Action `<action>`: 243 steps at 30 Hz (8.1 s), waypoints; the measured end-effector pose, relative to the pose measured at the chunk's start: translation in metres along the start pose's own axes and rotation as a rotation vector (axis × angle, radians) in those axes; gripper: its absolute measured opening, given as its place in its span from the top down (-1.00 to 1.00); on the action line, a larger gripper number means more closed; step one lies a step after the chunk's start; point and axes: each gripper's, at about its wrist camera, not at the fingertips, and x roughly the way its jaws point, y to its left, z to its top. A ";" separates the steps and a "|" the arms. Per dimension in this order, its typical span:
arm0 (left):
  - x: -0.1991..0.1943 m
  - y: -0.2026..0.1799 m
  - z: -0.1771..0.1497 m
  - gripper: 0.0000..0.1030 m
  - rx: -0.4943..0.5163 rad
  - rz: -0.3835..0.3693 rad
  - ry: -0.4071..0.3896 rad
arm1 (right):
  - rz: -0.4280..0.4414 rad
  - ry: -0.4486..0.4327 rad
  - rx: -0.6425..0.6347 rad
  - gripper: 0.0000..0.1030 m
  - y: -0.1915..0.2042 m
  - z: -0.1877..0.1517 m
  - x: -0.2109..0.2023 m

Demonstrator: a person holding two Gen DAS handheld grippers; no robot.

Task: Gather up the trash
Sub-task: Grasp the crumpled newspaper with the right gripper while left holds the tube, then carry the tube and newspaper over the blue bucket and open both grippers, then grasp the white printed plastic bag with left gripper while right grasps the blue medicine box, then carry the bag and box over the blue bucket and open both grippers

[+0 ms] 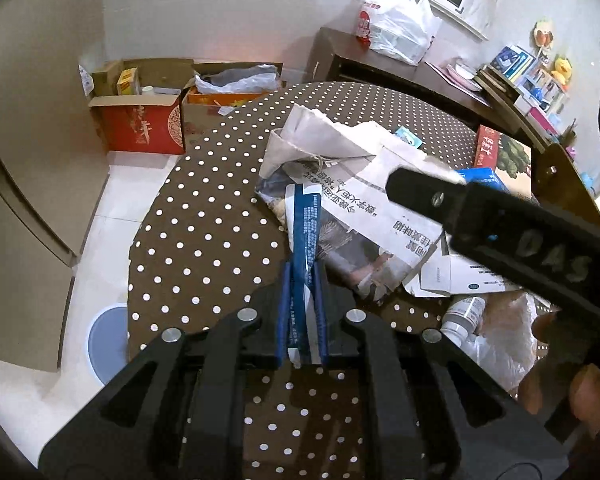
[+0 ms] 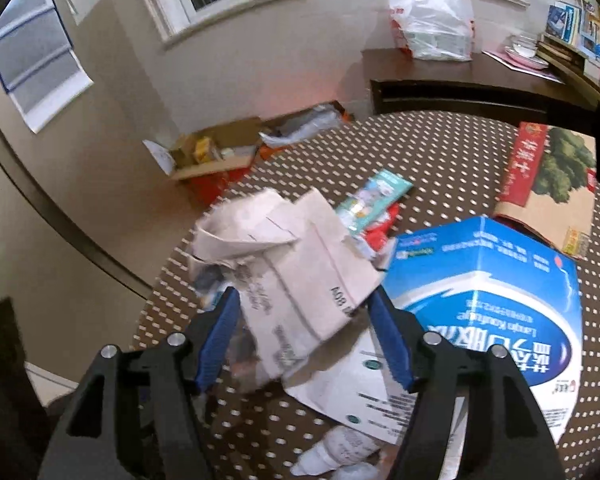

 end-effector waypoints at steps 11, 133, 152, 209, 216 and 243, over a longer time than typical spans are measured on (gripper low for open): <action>-0.002 0.006 -0.001 0.77 -0.011 -0.023 -0.009 | 0.104 -0.005 0.064 0.74 -0.008 0.000 0.006; -0.108 -0.055 -0.055 -0.60 0.116 -0.002 -0.077 | -0.080 -0.285 0.017 -0.22 -0.066 -0.106 -0.159; -0.024 -0.145 -0.056 0.23 0.284 -0.031 0.040 | -0.315 -0.115 -0.156 -0.22 -0.124 -0.107 -0.120; -0.223 0.118 -0.090 0.42 -0.222 0.099 -0.341 | 0.262 -0.215 -0.398 0.91 0.169 -0.104 -0.118; -0.217 0.191 -0.117 0.42 -0.381 0.184 -0.313 | 0.328 -0.096 -0.444 0.91 0.230 -0.135 -0.067; -0.105 0.320 -0.138 0.42 -0.580 0.278 -0.074 | 0.194 0.199 -0.419 0.12 0.271 -0.181 0.135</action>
